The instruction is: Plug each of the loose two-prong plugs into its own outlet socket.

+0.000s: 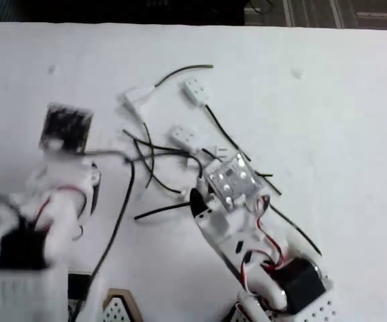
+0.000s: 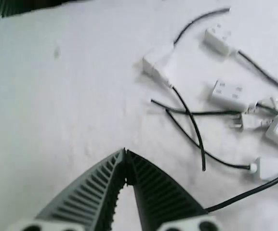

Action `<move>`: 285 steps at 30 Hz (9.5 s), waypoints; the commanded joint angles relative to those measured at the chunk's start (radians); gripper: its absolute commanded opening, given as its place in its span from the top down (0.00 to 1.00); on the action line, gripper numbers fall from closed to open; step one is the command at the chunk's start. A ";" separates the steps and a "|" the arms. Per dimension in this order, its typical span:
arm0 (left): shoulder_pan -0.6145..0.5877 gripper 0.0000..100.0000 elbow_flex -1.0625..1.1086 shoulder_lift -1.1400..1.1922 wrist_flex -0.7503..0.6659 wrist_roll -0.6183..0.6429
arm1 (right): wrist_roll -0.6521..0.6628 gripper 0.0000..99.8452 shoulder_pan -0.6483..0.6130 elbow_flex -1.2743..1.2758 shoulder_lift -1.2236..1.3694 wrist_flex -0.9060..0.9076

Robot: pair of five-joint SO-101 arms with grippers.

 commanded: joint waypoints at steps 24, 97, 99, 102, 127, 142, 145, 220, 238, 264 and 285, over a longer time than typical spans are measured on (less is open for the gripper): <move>0.627 0.98 0.324 -0.641 -0.038 0.025 | -0.064 0.98 -0.366 0.269 -0.308 -0.248; 0.268 0.75 -0.644 1.244 -0.218 -0.712 | 0.008 0.98 0.427 0.315 -0.298 -0.341; 0.268 0.75 -0.743 1.326 -0.199 -0.756 | 0.009 0.98 0.427 0.315 -0.298 -0.341; 0.272 0.75 -0.870 1.443 -0.187 -0.819 | 0.009 0.98 0.427 0.315 -0.298 -0.340; 0.360 0.75 -1.255 1.874 -0.187 -0.962 | 0.011 0.98 0.423 0.316 -0.298 -0.332; 0.390 0.75 -1.249 1.989 -0.196 -1.059 | 0.014 0.98 0.420 0.331 -0.300 -0.334; 0.394 0.75 -1.247 1.995 -0.216 -1.053 | 0.014 0.98 0.420 0.331 -0.300 -0.334; -0.051 0.76 0.391 0.148 -0.295 -0.611 | 0.015 0.98 0.418 0.333 -0.300 -0.332; -0.096 0.97 0.454 0.417 -0.506 -0.651 | 0.015 0.98 0.418 0.334 -0.300 -0.332; 0.105 0.77 0.448 0.186 -0.112 -0.605 | 0.015 0.98 0.418 0.344 -0.300 -0.334; 0.087 0.74 0.213 0.725 -0.218 -0.608 | 0.015 0.98 0.418 0.344 -0.300 -0.334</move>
